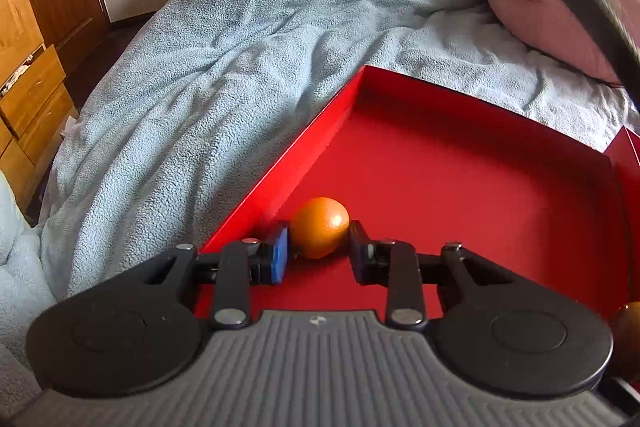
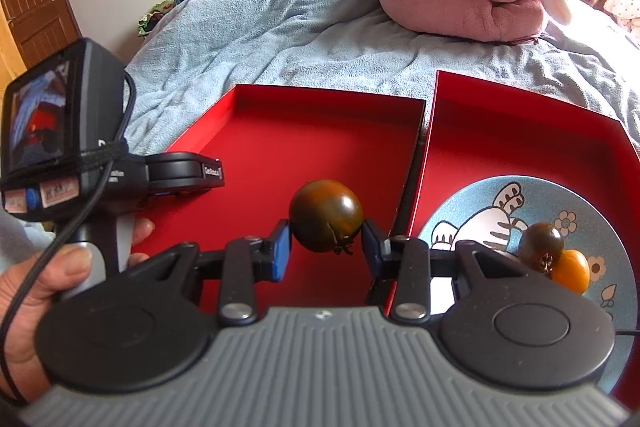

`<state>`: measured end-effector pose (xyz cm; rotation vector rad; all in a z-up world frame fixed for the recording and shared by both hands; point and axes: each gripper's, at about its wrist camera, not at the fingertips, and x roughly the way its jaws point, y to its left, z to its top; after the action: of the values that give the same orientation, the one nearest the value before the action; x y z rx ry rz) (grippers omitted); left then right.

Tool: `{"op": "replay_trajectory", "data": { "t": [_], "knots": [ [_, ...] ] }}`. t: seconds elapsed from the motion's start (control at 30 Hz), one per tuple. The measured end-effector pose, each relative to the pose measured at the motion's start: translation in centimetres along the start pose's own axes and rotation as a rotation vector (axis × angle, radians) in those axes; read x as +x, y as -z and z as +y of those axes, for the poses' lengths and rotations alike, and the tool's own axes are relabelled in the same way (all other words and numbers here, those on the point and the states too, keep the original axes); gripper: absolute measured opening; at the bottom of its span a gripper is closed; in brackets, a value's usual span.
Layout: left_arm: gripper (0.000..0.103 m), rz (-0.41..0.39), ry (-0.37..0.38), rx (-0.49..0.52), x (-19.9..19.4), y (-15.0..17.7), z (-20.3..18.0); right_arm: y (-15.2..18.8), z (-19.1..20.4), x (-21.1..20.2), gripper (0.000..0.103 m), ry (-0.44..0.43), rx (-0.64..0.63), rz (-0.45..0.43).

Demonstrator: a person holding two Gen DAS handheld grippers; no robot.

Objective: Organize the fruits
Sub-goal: 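Grasp the orange cherry tomato with the left gripper while the right gripper holds the dark tomato, then carry both fruits onto the blue plate and open both grippers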

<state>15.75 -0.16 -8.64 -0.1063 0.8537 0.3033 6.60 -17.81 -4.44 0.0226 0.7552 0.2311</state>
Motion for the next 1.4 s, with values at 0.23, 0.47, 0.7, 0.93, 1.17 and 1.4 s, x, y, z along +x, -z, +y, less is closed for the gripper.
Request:
{"op": "replay_trajectory", "data": {
  "t": [0.23, 0.47, 0.7, 0.93, 1.17, 1.4],
  "knots": [
    [0.036, -0.024, -0.003, 0.043, -1.7, 0.6, 0.0, 0.9, -0.4, -1.7, 0.041, -0.011, 0.003, -0.020],
    [0.036, -0.046, -0.015, 0.068, -3.8, 1.2, 0.2, 1.7, -1.0, -3.7, 0.041, -0.019, 0.011, -0.052],
    [0.036, -0.063, -0.019, 0.082, -5.8, 1.8, 0.1, 1.9, -1.7, -5.6, 0.041, -0.025, 0.018, -0.090],
    [0.036, -0.099, -0.016, 0.111, -8.0, 2.0, -0.7, 2.3, -2.6, -7.1, 0.041, -0.016, 0.029, -0.123],
    [0.036, -0.139, 0.010, 0.152, -10.2, 2.0, -2.5, 3.1, -4.4, -8.3, 0.041, 0.018, 0.052, -0.136],
    [0.036, -0.162, 0.047, 0.189, -11.8, 2.0, -4.8, 4.1, -6.8, -8.9, 0.041, 0.064, 0.082, -0.136]
  ]
}}
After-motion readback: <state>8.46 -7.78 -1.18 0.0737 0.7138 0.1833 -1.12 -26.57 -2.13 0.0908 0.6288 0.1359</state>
